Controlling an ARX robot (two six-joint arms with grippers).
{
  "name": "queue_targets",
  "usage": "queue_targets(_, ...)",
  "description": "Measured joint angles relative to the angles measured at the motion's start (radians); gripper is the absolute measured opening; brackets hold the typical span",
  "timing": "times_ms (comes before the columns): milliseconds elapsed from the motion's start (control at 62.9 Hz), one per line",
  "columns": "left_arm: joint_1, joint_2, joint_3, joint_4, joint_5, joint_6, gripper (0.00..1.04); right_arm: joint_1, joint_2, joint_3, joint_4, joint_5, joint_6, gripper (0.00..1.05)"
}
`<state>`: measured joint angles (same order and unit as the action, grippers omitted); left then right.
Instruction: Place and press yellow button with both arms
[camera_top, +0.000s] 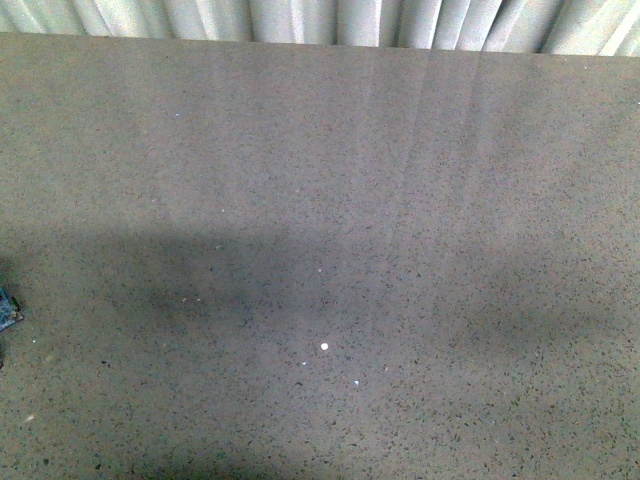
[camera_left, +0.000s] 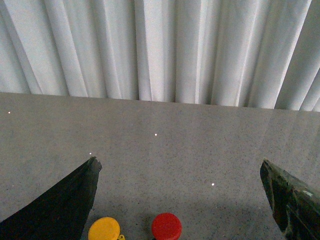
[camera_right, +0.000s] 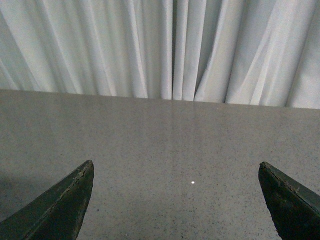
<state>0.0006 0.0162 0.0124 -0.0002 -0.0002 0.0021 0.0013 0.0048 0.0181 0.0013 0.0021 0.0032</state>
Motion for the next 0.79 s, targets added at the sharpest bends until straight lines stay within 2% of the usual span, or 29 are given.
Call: queue_targets(794, 0.000, 0.000, 0.000, 0.000, 0.000, 0.000, 0.96, 0.000, 0.000, 0.000, 0.000, 0.000, 0.000, 0.96)
